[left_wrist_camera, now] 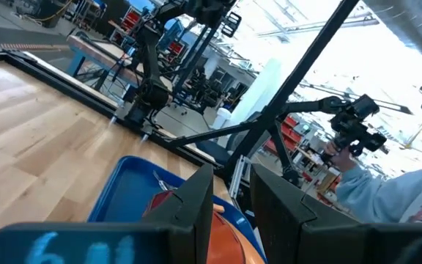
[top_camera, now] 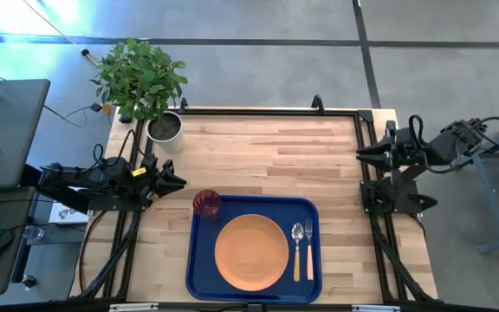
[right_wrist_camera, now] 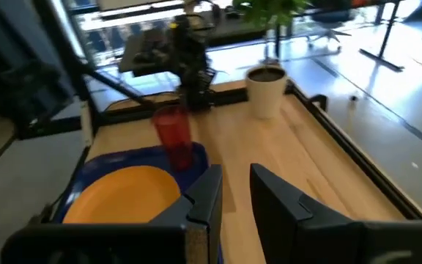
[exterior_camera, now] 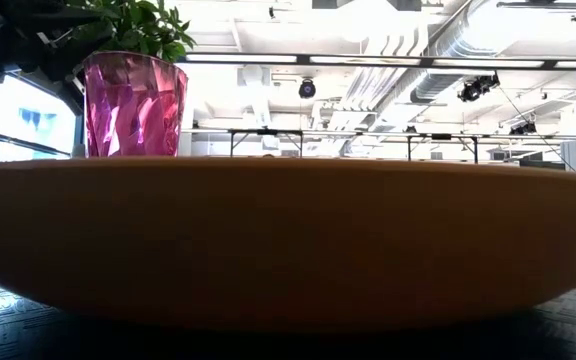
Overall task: Pick and place plate/cup/fork/spoon on tray
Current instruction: Return to Home Position
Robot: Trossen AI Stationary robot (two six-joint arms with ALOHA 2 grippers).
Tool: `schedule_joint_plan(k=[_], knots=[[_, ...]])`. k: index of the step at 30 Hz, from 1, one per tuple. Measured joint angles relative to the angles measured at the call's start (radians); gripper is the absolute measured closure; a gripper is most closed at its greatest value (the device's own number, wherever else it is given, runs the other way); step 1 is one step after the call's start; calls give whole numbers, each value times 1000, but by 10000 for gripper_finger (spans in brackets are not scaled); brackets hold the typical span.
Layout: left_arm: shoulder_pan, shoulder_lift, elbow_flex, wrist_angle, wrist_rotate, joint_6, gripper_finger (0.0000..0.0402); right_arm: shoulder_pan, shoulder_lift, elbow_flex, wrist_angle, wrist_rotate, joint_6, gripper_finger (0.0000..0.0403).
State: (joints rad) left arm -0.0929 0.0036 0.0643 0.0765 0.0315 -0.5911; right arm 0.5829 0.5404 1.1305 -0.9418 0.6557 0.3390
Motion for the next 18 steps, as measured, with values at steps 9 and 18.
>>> schedule_joint_plan(k=[9,18], knots=[[0,0,0,-2,0,8,321,0,-15,-36,142,-165,-208,340],[0,1,0,-3,-2,46,321,0,-220,-397,421,-166,-219,340]])
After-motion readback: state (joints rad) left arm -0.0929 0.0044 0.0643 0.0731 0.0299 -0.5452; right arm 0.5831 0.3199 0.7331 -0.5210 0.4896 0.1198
